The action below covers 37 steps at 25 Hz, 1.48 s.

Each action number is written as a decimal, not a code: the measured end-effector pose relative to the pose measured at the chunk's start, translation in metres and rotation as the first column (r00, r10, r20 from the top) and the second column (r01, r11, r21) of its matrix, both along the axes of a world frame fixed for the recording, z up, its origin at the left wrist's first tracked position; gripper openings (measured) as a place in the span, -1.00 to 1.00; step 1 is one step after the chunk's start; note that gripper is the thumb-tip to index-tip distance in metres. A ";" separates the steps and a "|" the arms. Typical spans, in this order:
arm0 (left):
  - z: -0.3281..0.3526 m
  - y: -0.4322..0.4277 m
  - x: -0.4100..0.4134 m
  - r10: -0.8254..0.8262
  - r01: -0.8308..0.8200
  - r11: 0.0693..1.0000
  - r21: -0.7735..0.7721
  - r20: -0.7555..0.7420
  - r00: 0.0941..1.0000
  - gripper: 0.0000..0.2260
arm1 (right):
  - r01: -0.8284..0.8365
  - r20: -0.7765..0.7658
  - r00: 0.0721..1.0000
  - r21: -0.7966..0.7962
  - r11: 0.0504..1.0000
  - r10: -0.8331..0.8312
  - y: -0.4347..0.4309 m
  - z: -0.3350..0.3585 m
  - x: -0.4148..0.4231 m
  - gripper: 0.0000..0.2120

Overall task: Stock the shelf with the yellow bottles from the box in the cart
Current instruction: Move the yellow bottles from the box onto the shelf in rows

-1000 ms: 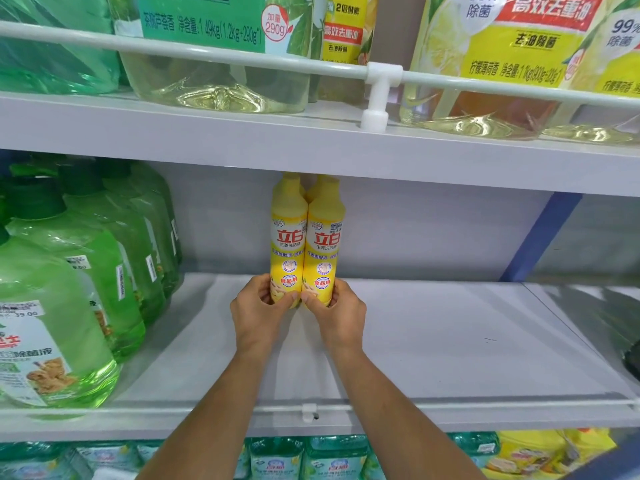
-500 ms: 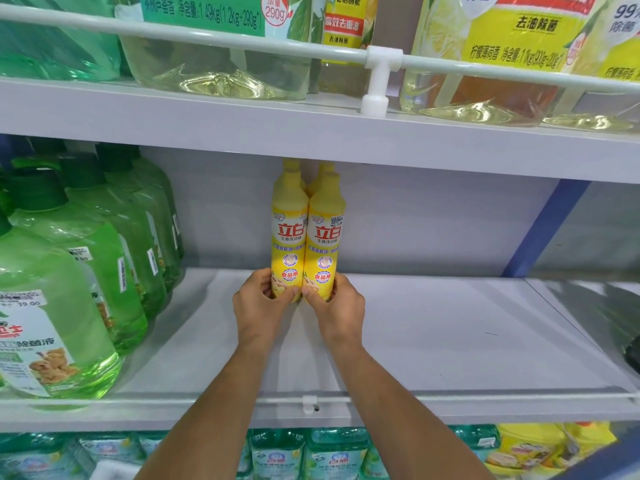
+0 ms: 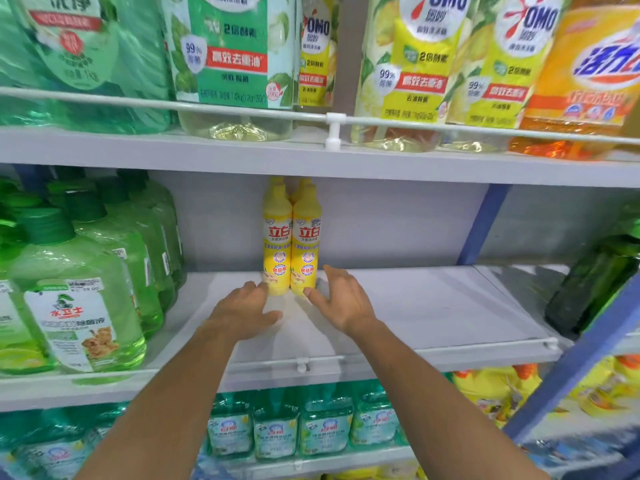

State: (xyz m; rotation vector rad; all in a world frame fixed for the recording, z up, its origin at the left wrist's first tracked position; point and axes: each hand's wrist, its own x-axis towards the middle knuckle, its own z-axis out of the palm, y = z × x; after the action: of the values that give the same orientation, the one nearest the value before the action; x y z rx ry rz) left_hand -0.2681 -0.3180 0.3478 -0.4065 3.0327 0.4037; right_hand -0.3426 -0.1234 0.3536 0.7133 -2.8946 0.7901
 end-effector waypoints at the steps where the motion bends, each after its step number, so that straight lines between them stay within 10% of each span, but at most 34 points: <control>1: 0.009 0.003 0.010 -0.056 0.058 0.997 -0.041 0.038 0.998 -0.45 | -0.050 -0.031 0.998 0.083 0.995 0.053 0.006 0.008 0.010 -0.40; 8: 0.051 0.046 0.112 -0.170 0.169 0.958 -0.232 0.015 0.985 -0.26 | -0.145 -0.111 0.961 0.577 0.804 0.253 0.051 0.047 0.105 -0.17; 18: -0.014 0.173 0.254 -0.103 0.119 0.961 -0.249 0.078 0.992 -0.01 | -0.256 -0.060 0.937 0.553 0.793 0.345 0.151 -0.010 0.248 -0.13; 26: -0.173 0.263 0.323 -0.165 0.198 0.978 -0.065 0.343 0.925 -0.32 | -0.292 0.265 0.949 0.527 0.798 0.172 0.250 -0.180 0.309 -0.23; 37: -0.326 0.220 0.297 -0.218 0.160 0.975 0.153 0.545 0.809 -0.23 | -0.357 0.531 0.847 0.546 0.758 0.017 0.232 -0.311 0.294 -0.22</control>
State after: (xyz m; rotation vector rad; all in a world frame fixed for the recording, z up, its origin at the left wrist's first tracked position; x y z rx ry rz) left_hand 0.0284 -0.0984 0.0213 -0.1674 2.4329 0.3449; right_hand -0.0483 0.1084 0.0427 0.9979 -3.6533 -0.0729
